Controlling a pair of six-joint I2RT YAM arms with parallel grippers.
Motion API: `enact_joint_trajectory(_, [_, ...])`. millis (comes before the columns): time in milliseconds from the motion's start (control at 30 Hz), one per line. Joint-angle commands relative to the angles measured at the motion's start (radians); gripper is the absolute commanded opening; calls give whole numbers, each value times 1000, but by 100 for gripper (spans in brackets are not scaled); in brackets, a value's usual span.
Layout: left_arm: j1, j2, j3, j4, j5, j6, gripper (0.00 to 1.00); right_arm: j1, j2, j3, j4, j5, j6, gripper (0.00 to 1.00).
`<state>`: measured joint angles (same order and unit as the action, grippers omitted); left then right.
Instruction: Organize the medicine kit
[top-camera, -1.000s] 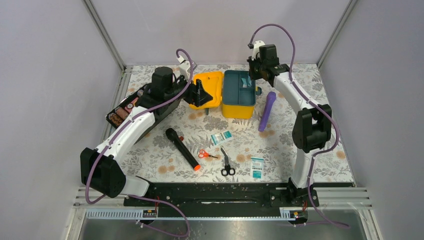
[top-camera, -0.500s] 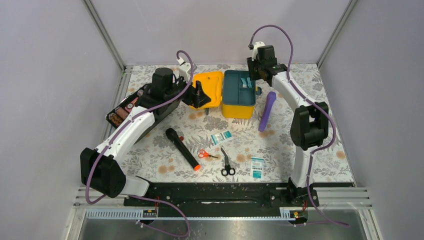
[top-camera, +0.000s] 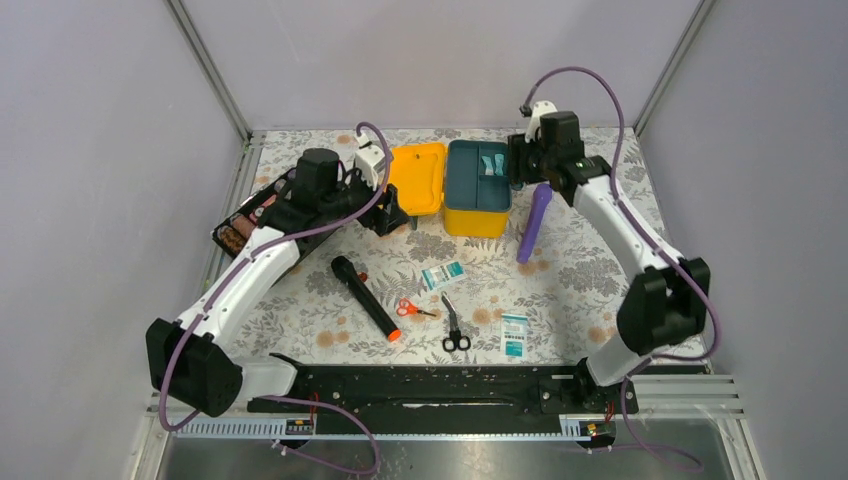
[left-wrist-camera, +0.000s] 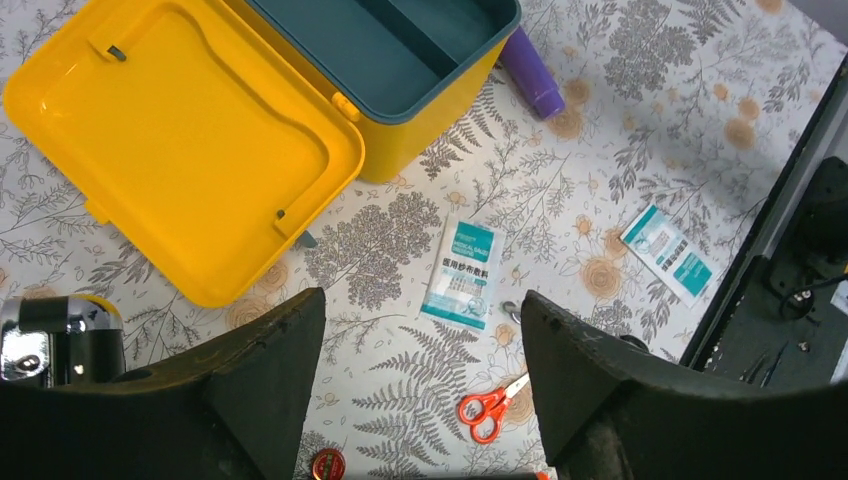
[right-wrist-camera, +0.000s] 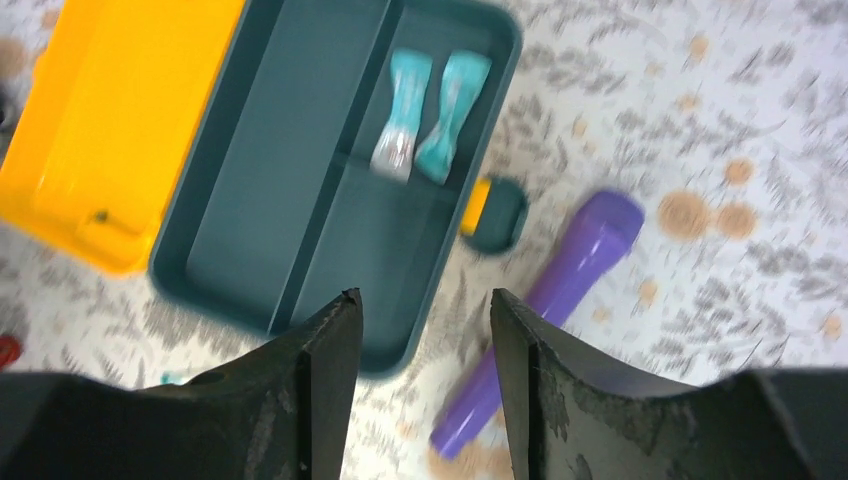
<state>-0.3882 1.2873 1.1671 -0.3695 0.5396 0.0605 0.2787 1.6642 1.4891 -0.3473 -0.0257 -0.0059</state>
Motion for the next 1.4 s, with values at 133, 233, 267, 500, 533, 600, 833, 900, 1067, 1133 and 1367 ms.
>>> enact_joint_trajectory(133, [-31,-35,-41,-105,59,249,69,1,-250,-315,-88,-168,73,60])
enact_joint_trajectory(233, [-76,-14,-46,-177,58,365,67,0,-316,-437,-94,-200,78,62])
enact_joint_trajectory(267, [-94,-6,-48,-211,53,405,67,1,-333,-484,-91,-206,89,62])
enact_joint_trajectory(500, [-200,126,-31,-341,-213,513,64,1,-410,-576,-76,-228,93,63])
enact_joint_trajectory(533, [-210,160,-17,-353,-269,506,62,1,-413,-578,-70,-228,92,63])
enact_joint_trajectory(600, [-219,230,6,-349,-380,462,59,1,-416,-581,-62,-235,94,63])
enact_joint_trajectory(833, [-235,429,100,-393,-619,369,57,1,-428,-588,-52,-240,96,63])
enact_joint_trajectory(900, [-242,464,106,-395,-667,362,56,1,-435,-593,-49,-238,96,63])
enact_joint_trajectory(1067, [-250,542,121,-416,-781,334,53,1,-453,-608,-41,-228,95,63])
enact_joint_trajectory(1133, [-248,566,121,-430,-802,323,50,1,-454,-611,-42,-227,93,64])
enact_joint_trajectory(1367, [-241,614,123,-500,-806,313,47,1,-451,-612,-41,-227,95,63])
